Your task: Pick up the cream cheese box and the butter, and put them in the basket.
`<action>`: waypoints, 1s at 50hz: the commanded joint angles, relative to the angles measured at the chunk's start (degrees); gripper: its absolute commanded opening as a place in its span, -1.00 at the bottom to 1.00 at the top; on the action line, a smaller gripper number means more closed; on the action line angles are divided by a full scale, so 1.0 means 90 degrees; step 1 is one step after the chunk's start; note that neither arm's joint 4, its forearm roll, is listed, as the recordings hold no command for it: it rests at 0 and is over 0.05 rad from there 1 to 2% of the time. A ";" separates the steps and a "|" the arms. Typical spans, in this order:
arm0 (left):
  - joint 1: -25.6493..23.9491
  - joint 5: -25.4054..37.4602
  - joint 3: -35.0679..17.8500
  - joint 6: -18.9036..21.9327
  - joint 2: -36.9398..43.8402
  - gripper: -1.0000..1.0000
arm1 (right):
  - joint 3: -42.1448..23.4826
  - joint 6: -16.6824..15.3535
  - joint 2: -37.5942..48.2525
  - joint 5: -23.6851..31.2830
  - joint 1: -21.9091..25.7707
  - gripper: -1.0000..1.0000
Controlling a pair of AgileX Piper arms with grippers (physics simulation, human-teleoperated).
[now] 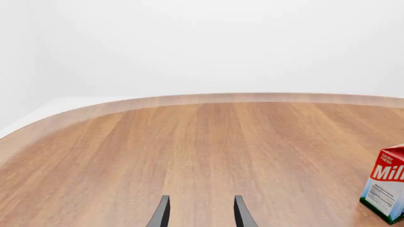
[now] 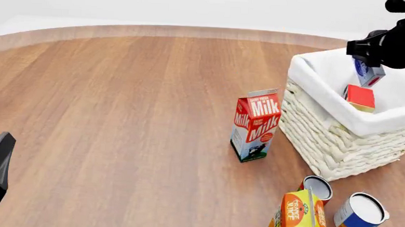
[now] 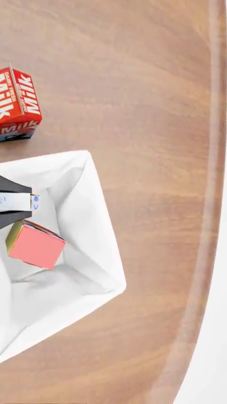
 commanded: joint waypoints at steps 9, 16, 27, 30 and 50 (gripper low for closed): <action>0.0000 0.0000 0.0000 0.0000 0.0000 1.00 | 0.0104 0.0061 0.0295 -0.0336 -0.0155 -1.00; 0.0000 0.0000 0.0000 0.0000 0.0000 1.00 | 0.0245 0.0065 0.0420 -0.0484 -0.0152 -1.00; 0.0000 0.0000 0.0000 0.0000 0.0000 1.00 | 0.0311 0.0037 0.0525 -0.0591 -0.0175 -1.00; 0.0000 0.0000 0.0000 0.0000 0.0000 1.00 | 0.0316 0.0018 0.0576 -0.0626 -0.0200 -1.00; 0.0000 0.0000 0.0000 0.0000 0.0000 1.00 | 0.0426 0.0001 0.0751 -0.0817 -0.0233 -1.00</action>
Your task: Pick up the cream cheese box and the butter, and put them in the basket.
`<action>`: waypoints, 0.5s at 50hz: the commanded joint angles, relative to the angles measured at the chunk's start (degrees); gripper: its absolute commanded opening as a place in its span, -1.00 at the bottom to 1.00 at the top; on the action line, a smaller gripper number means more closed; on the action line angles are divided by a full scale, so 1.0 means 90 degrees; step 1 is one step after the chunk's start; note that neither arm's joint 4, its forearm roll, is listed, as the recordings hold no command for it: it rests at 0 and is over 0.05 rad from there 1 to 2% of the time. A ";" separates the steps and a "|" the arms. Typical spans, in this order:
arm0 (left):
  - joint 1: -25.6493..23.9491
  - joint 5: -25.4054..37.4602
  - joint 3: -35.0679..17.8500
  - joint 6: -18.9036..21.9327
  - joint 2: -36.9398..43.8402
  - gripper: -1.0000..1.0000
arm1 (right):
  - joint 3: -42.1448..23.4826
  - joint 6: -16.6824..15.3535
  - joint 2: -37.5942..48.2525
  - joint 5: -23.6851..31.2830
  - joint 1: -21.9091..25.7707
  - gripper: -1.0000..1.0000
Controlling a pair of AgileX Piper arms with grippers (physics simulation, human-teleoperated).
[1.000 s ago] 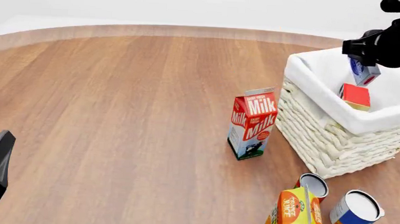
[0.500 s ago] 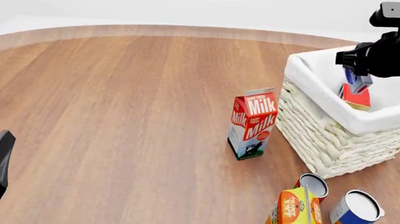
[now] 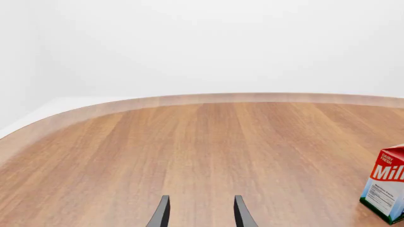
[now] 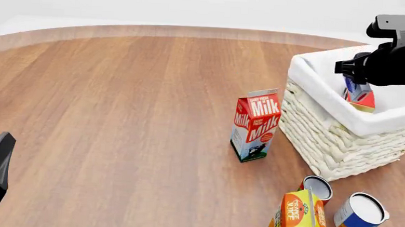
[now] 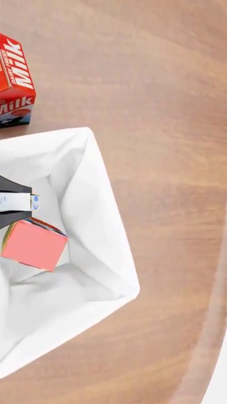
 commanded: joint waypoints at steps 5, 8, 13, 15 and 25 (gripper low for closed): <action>0.0000 0.0000 0.0000 0.0000 0.0000 1.00 | 0.0020 0.0021 0.0092 -0.0141 -0.0041 -1.00; 0.0000 0.0000 0.0000 0.0000 0.0000 1.00 | 0.0003 0.0011 0.0098 -0.0137 -0.0044 -1.00; 0.0000 0.0000 0.0000 0.0000 0.0000 1.00 | -0.0001 -0.0006 0.0106 -0.0142 -0.0048 -1.00; 0.0000 0.0000 0.0000 0.0000 0.0000 1.00 | 0.0027 -0.0015 0.0133 -0.0141 -0.0015 -1.00; 0.0000 0.0000 0.0000 0.0000 0.0000 1.00 | -0.0053 -0.0049 0.0196 -0.0125 -0.0154 1.00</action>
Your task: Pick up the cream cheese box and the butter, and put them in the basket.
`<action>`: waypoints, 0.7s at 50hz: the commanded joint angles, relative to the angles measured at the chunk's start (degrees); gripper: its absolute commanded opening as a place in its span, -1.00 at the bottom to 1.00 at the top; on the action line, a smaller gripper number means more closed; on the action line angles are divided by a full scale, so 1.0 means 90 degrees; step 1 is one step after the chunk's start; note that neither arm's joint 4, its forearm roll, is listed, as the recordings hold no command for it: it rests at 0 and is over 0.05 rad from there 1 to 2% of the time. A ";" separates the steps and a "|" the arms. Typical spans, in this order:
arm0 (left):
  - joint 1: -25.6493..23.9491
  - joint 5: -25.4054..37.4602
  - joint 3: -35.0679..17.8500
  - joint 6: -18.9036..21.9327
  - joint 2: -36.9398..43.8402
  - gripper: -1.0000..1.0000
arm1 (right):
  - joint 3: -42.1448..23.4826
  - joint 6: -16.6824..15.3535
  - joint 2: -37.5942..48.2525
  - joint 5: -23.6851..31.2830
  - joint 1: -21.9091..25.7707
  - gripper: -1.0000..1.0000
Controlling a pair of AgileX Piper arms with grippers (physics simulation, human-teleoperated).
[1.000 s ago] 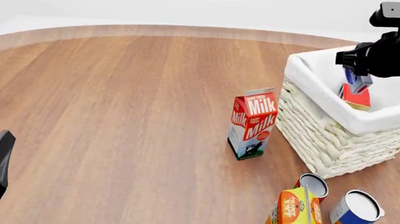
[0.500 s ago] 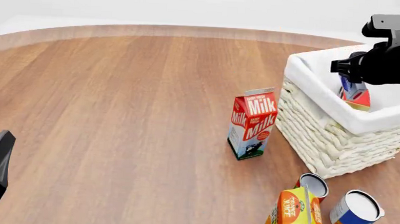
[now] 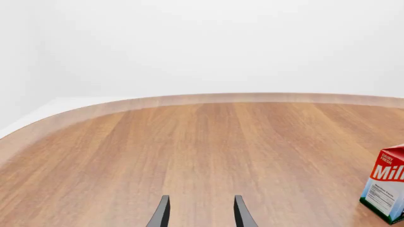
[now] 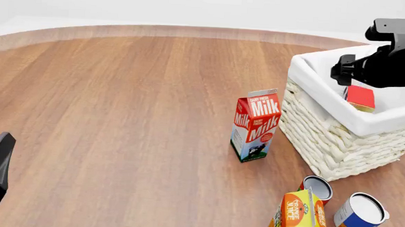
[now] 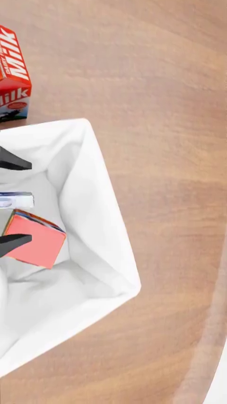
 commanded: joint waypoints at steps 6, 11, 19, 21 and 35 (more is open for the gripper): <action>0.0000 0.0000 0.0000 0.0000 0.0000 1.00 | -0.0116 -0.0019 -0.0042 0.0078 -0.0050 1.00; 0.0000 0.0000 0.0000 0.0000 0.0000 1.00 | -0.0148 -0.0031 -0.0136 0.0145 -0.0005 1.00; 0.0000 0.0000 0.0000 0.0000 0.0000 1.00 | -0.0322 -0.0060 -0.0312 0.0366 0.0087 1.00; 0.0000 0.0000 0.0000 0.0000 0.0000 1.00 | -0.0375 -0.0099 -0.0394 0.0446 0.0104 1.00; 0.0000 0.0000 0.0000 0.0000 0.0000 1.00 | -0.1239 -0.0393 -0.1730 0.1663 0.0905 1.00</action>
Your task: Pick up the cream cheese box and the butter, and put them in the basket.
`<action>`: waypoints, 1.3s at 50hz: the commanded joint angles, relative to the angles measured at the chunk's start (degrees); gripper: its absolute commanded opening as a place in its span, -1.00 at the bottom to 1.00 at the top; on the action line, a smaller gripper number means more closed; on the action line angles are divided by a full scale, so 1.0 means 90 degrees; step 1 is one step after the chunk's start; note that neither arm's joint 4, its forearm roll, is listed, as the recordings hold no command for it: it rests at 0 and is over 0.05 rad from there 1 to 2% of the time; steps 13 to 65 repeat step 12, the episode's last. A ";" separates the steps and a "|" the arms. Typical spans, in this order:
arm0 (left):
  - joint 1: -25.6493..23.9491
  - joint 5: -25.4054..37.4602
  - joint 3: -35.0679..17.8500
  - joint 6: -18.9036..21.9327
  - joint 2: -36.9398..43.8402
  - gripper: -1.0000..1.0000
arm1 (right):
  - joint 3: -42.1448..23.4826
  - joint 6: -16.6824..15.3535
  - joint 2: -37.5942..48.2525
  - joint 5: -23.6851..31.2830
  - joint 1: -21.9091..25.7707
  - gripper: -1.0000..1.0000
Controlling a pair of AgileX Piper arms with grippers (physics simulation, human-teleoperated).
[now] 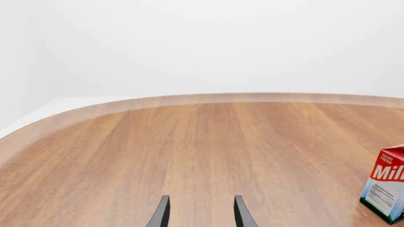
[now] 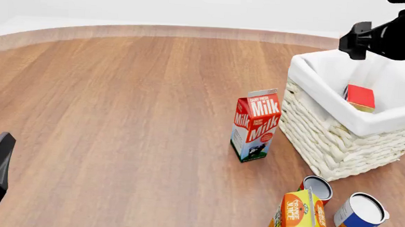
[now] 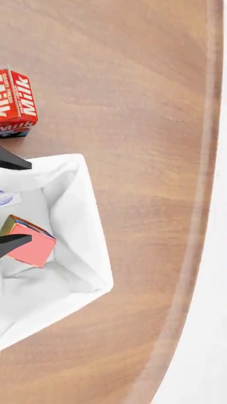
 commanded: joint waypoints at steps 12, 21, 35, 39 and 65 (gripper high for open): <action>0.0000 0.0000 0.0000 0.0000 0.0000 1.00 | -0.3263 -0.1343 -0.1830 0.2514 0.1714 1.00; 0.0000 0.0000 0.0000 0.0000 0.0000 1.00 | -0.3263 -0.1343 -0.1830 0.2514 0.1714 1.00; 0.0000 0.0000 0.0000 0.0000 0.0000 1.00 | -0.3263 -0.1343 -0.1830 0.2514 0.1714 1.00; 0.0000 0.0000 0.0000 0.0000 0.0000 1.00 | -0.3263 -0.1343 -0.1830 0.2514 0.1714 1.00; 0.0000 0.0000 0.0000 0.0000 0.0000 1.00 | -0.3263 -0.1343 -0.1830 0.2514 0.1714 1.00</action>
